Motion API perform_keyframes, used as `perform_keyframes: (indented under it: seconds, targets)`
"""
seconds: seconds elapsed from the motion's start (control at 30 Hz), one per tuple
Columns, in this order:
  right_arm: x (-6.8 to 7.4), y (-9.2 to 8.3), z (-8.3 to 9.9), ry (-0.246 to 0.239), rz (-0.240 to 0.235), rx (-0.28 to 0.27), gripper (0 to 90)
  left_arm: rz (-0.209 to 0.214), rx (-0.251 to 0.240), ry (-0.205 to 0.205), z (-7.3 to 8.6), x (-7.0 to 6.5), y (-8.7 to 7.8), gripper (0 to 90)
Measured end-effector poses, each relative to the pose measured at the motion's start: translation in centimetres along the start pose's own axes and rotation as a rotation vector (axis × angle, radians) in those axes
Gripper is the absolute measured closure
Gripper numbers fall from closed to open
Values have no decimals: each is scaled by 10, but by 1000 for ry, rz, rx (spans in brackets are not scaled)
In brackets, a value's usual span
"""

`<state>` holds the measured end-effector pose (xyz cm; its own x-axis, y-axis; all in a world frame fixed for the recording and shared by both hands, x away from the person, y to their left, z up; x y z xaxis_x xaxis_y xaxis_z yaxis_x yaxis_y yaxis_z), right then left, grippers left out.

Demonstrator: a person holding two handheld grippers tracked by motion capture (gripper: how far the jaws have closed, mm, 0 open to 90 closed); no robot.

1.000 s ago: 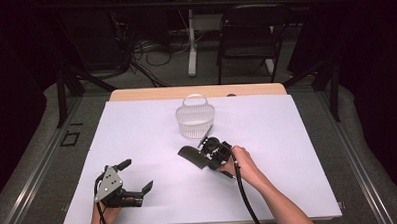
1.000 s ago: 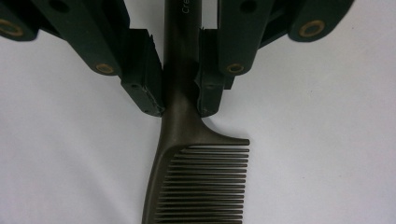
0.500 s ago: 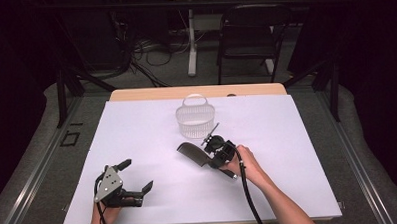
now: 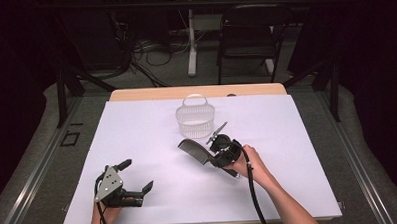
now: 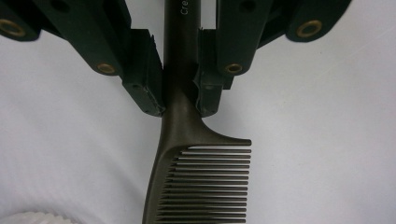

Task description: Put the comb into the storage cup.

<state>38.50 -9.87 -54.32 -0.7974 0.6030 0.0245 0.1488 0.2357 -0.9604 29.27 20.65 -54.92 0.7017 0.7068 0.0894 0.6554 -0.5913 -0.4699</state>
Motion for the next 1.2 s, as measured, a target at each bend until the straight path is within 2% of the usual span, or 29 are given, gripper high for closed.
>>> perform_keyframes:
  seconds: [0.77, 1.2]
  targets:
    - [-9, -17, 20, 5, -11, -105, 727, 5, 1, 3, 0, 0, 0, 0]
    - [-15, -27, 23, 11, -34, -162, 727, 6, 4, 4, 0, -1, 0, 0]
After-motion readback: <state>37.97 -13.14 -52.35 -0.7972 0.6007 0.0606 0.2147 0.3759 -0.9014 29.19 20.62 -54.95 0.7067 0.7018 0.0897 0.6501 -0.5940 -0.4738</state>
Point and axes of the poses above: each handheld gripper's, and its own axes: y roughly forward along the jaws, z roughly out of its underside, x roughly to its left, the point moved 4 cm from there along y, roughly forward along the jaws, and after that the axes turned 10 degrees about x, right-handed, at the moved point
